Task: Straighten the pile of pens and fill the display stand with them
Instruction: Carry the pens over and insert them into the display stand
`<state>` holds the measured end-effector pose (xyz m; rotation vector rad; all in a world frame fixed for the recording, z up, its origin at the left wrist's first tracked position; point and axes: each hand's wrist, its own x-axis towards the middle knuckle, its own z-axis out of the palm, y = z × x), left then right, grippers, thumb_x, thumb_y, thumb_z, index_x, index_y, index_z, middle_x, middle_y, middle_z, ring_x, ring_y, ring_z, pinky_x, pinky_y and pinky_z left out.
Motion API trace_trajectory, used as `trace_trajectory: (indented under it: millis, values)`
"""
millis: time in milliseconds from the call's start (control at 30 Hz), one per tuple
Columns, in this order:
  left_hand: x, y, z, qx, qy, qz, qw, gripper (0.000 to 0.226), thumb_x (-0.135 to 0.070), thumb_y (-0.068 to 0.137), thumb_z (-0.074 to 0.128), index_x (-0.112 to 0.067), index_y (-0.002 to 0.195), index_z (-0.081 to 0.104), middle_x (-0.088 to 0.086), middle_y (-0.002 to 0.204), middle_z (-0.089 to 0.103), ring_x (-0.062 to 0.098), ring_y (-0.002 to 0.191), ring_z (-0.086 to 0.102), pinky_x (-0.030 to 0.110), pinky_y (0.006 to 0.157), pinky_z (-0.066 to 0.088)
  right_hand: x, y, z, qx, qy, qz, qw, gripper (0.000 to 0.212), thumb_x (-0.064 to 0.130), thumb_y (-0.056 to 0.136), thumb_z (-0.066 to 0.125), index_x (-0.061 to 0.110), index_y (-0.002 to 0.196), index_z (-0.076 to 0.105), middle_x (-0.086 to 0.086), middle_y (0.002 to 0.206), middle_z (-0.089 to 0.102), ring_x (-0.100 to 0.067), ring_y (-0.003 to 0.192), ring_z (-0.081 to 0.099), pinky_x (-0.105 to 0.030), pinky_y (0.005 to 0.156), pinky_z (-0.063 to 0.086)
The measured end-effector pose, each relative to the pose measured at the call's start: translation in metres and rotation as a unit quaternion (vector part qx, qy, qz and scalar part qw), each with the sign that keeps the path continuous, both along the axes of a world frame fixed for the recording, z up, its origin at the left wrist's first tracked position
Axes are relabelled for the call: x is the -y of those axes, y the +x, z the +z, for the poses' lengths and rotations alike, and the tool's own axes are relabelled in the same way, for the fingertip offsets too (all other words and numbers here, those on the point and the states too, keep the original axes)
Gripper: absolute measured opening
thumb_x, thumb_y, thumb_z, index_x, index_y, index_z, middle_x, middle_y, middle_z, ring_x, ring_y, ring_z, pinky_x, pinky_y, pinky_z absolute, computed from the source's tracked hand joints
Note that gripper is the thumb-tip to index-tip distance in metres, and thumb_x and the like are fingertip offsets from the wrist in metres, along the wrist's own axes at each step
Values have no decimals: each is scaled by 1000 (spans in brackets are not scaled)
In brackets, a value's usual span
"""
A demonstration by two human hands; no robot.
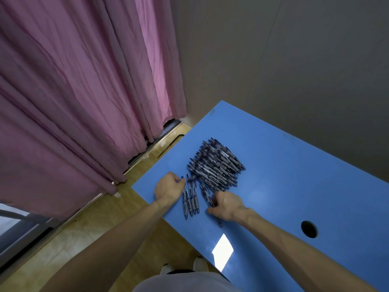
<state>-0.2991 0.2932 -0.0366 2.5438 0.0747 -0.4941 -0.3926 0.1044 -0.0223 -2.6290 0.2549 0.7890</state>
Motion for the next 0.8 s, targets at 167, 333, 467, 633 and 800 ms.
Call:
trace_trajectory:
  millis: [167, 333, 467, 633, 800]
  values:
    - [8, -23, 5, 14, 64, -40, 997, 69, -70, 82, 65, -18, 120, 38, -2, 108, 54, 25, 90, 62, 35, 65, 44, -6, 5, 1, 6, 2, -3, 1000, 30, 44, 89, 68, 20, 77, 53, 3, 69, 57, -15, 63, 52, -27, 53, 38]
    - [23, -31, 5, 21, 95, -75, 992, 79, -60, 80, 75, -14, 131, 36, 4, 123, 44, 22, 84, 52, 35, 63, 43, -5, 5, -1, 6, -13, -18, 1000, 33, 41, 86, 69, 19, 70, 52, 3, 64, 55, -17, 60, 52, -26, 50, 37]
    - [29, -33, 9, -9, 85, -42, 995, 70, -46, 81, 77, -10, 126, 37, 6, 121, 43, 24, 83, 52, 37, 64, 45, 5, -1, -3, -7, -3, -34, 999, 33, 40, 85, 72, 19, 71, 51, 3, 67, 55, -16, 62, 51, -26, 52, 37]
    - [26, -35, 7, -28, 90, -25, 995, 43, -31, 91, 65, -9, 118, 40, 9, 116, 49, 29, 82, 56, 40, 66, 47, 11, -7, -7, -7, 15, -31, 999, 27, 38, 82, 71, 14, 89, 61, 0, 81, 62, -20, 75, 58, -29, 58, 41]
    - [17, -37, 4, -22, 57, -36, 997, 27, -28, 105, 46, -7, 120, 38, 12, 111, 52, 33, 84, 60, 43, 67, 47, 15, -16, -8, 6, 39, -19, 999, 31, 43, 83, 67, 14, 87, 60, -1, 79, 61, -21, 71, 56, -29, 56, 40]
